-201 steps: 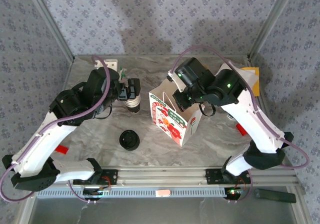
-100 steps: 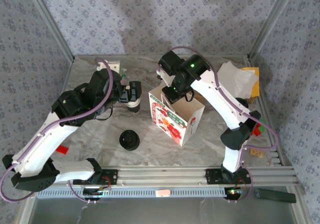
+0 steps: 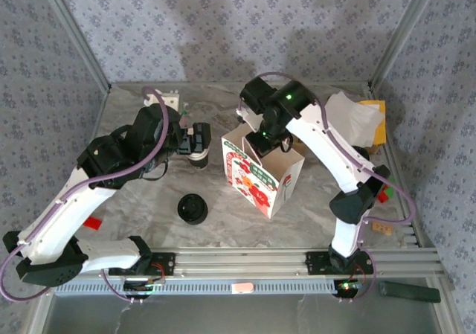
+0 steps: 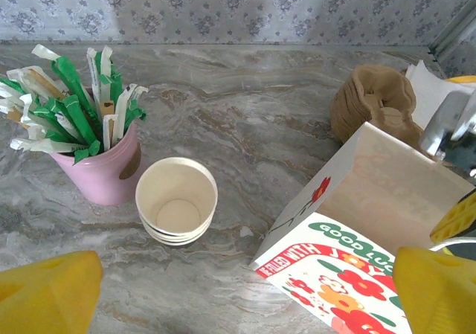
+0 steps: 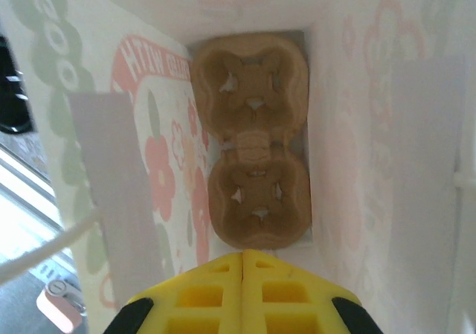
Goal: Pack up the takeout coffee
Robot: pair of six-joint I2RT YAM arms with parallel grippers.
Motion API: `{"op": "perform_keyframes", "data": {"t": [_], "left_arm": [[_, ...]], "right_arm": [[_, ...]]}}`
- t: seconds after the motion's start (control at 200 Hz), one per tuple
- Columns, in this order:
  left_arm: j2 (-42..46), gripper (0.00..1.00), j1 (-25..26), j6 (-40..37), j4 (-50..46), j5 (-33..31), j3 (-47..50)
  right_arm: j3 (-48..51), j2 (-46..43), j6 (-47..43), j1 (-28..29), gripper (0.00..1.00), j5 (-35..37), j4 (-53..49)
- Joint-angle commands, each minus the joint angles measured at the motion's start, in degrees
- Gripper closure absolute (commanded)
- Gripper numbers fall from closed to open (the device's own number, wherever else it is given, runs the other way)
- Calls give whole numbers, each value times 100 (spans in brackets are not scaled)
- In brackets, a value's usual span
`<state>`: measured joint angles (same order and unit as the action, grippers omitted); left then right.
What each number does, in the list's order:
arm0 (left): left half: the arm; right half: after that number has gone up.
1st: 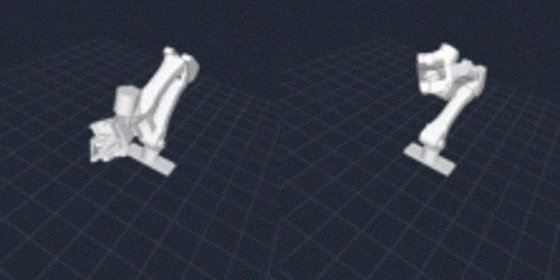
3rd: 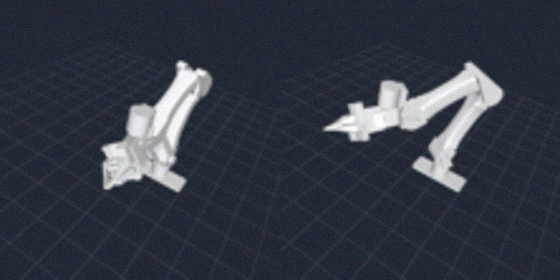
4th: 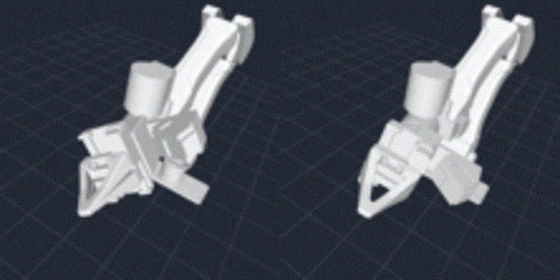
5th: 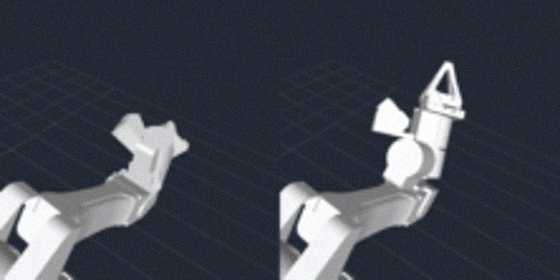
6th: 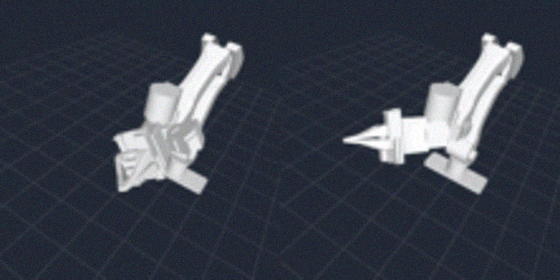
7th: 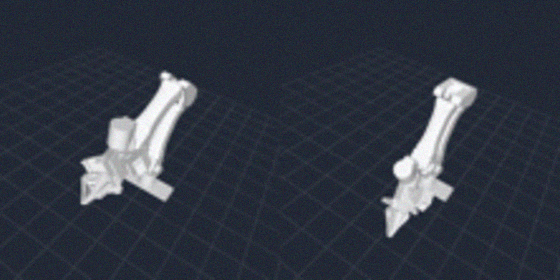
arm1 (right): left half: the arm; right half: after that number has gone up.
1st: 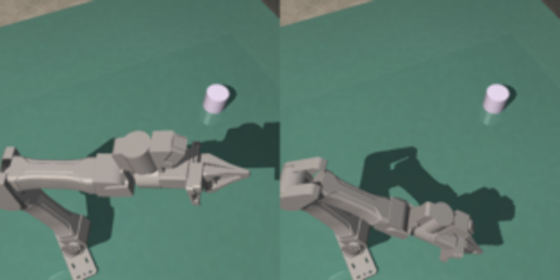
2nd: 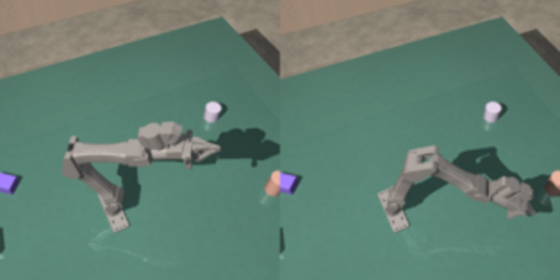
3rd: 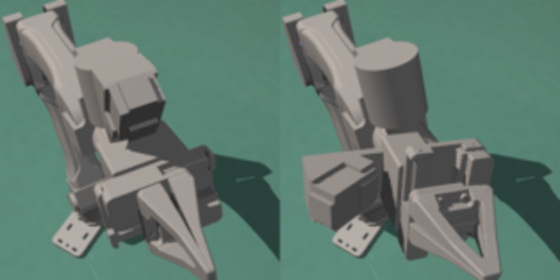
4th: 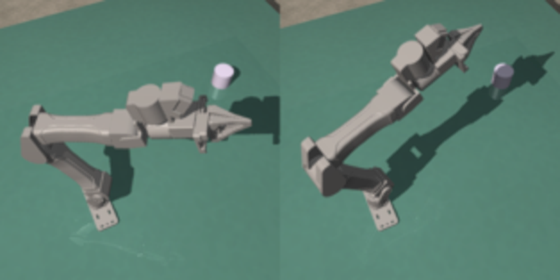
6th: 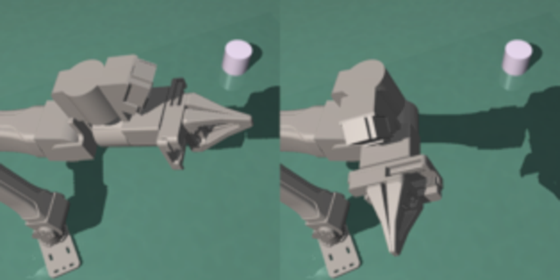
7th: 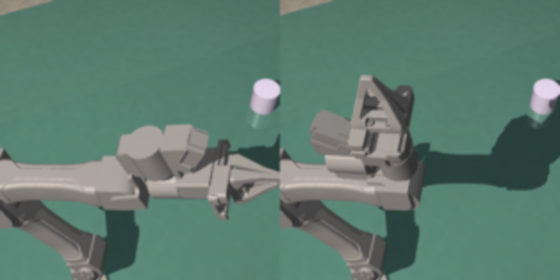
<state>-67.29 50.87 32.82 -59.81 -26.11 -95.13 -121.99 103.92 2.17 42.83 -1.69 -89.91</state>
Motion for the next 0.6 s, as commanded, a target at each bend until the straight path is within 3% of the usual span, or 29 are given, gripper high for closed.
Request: {"op": "perform_keyframes", "data": {"t": [0.0, 0.595], "left_arm": [[-44, 0, -30, -30, 128, 60, -65], [-143, 0, -33, -5, 62, 37, -161]], "right_arm": [[417, -25, -268, -33, 100, 53, -204], [1718, 275, -367, -109, 100, -173, 1127]]}}
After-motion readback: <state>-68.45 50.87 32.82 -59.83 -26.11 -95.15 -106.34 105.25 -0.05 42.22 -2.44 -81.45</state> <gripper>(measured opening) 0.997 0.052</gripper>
